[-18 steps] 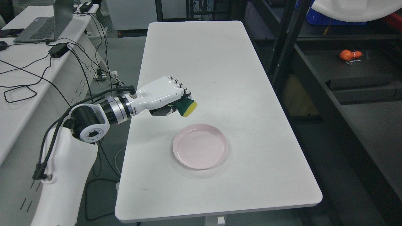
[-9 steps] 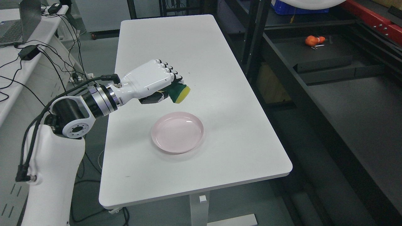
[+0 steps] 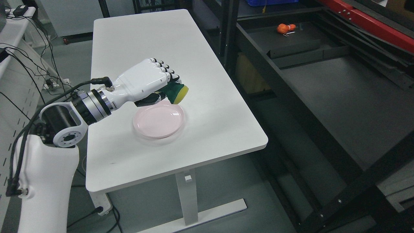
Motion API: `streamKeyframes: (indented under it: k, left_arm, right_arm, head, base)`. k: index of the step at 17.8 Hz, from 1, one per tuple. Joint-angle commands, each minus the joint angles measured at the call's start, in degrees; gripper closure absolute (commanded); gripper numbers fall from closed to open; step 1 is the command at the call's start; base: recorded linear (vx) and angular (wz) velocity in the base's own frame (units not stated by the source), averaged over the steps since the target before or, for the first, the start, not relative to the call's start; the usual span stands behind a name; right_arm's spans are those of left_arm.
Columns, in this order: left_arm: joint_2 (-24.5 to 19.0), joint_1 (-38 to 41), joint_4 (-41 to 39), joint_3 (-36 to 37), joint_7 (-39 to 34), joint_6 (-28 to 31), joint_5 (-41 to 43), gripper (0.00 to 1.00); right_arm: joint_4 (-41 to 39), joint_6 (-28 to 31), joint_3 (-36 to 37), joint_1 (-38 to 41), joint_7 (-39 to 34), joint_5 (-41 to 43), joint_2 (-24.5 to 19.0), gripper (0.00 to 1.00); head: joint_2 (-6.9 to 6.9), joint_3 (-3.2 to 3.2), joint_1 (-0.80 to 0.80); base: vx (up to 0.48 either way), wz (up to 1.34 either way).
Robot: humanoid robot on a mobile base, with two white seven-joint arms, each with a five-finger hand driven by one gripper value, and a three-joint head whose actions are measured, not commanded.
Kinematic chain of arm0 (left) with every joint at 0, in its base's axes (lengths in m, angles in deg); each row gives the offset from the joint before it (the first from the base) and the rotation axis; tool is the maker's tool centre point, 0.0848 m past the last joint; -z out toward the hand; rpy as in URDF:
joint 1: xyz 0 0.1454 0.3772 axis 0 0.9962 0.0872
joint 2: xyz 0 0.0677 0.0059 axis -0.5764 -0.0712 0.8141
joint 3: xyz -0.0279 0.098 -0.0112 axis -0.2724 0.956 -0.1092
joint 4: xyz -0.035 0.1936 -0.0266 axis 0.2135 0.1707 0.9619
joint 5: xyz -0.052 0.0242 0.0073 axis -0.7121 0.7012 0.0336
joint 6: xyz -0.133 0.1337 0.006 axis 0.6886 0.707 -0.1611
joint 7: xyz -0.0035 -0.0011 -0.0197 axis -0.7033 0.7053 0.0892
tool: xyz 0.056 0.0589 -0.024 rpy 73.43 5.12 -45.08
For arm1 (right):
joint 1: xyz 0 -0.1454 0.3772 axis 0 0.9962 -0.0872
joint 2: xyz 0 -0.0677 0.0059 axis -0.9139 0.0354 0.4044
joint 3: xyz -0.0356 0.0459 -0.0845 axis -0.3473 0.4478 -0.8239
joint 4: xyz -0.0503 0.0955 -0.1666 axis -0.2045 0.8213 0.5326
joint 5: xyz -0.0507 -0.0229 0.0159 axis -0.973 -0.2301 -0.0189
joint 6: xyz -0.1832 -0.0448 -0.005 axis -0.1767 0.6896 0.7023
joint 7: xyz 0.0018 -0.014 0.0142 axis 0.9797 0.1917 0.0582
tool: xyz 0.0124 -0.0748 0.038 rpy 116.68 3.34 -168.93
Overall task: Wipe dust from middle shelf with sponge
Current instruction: 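Carry the sponge in the left hand toward the grey shelf unit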
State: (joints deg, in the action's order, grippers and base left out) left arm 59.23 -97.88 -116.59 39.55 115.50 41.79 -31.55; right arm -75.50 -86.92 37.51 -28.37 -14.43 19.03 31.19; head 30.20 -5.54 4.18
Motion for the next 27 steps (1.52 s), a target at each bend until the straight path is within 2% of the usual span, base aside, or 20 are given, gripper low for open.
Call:
streamKeyframes:
  k: [1, 8, 14, 17, 27]
  left_arm:
    - [0.05, 1.76, -2.26, -2.51, 0.02, -0.03, 0.14, 0.94]
    - [2.25, 3.08, -2.00, -3.12, -0.06, -0.03, 0.40, 0.95]
    - [3.21, 1.95, -1.82, -7.95, -0.06, -0.03, -0.13, 0.96]
    - [4.01, 1.59, -1.73, -10.41, 0.02, -0.03, -0.56, 0.97]
    - [4.80, 2.21, -2.43, -10.77, -0.33, -0.03, -2.67, 1.00]
  right_arm:
    - [-1.00, 4.14, 0.00, 0.02, -0.04, 0.00, 1.00, 0.00]
    - [-1.00, 4.23, 0.00, 0.02, -0.04, 0.00, 1.00, 0.00]
    - [-1.00, 4.14, 0.00, 0.02, -0.04, 0.00, 1.00, 0.00]
    - [-1.00, 4.14, 0.00, 0.02, -0.04, 0.00, 1.00, 0.00]
    - [-1.00, 4.14, 0.00, 0.02, -0.04, 0.00, 1.00, 0.00]
  head:
    - [0.00, 0.00, 0.00]
    - [0.00, 0.00, 0.00]
    - [0.00, 0.00, 0.00]
    - [0.00, 0.00, 0.00]
    - [-0.01, 0.00, 0.00]
  base:
    - [-0.246, -0.29]
    - [-0.269, -0.37]
    - [-0.309, -0.52]
    - [-0.307, -0.75]
    - [-0.184, -0.96]
